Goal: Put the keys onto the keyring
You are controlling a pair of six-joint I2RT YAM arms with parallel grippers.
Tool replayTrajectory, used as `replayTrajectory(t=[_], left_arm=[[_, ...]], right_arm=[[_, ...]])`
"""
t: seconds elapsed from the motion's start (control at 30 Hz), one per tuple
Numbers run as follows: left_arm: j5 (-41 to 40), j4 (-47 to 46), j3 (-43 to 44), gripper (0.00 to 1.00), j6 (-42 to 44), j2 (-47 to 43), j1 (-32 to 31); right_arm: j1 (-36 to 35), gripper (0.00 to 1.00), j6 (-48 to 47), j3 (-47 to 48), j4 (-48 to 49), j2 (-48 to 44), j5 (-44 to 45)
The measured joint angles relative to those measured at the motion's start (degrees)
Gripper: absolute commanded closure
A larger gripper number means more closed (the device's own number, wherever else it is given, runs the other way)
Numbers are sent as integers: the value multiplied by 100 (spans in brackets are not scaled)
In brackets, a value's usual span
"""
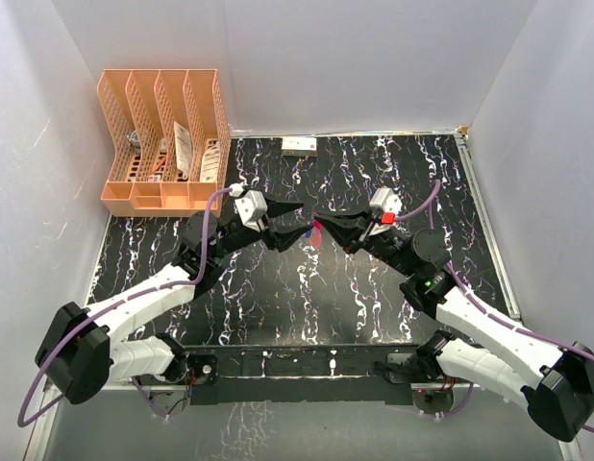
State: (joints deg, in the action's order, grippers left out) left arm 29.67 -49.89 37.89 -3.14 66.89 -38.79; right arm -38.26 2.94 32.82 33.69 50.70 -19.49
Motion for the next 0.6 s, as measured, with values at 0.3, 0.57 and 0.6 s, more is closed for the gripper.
replayTrajectory(t=[0.3,0.57,0.6], left_arm=[[894,-586,2,47,-457,273,203],[1471,-739,72,49,-702,472,251],[1504,-758,94,51,-723,492,258]], right_arm=[[0,100,24,-15,2,0,-66],[0,100,63,-48,66,0,-192],[0,100,66,-48,87,0,-212]])
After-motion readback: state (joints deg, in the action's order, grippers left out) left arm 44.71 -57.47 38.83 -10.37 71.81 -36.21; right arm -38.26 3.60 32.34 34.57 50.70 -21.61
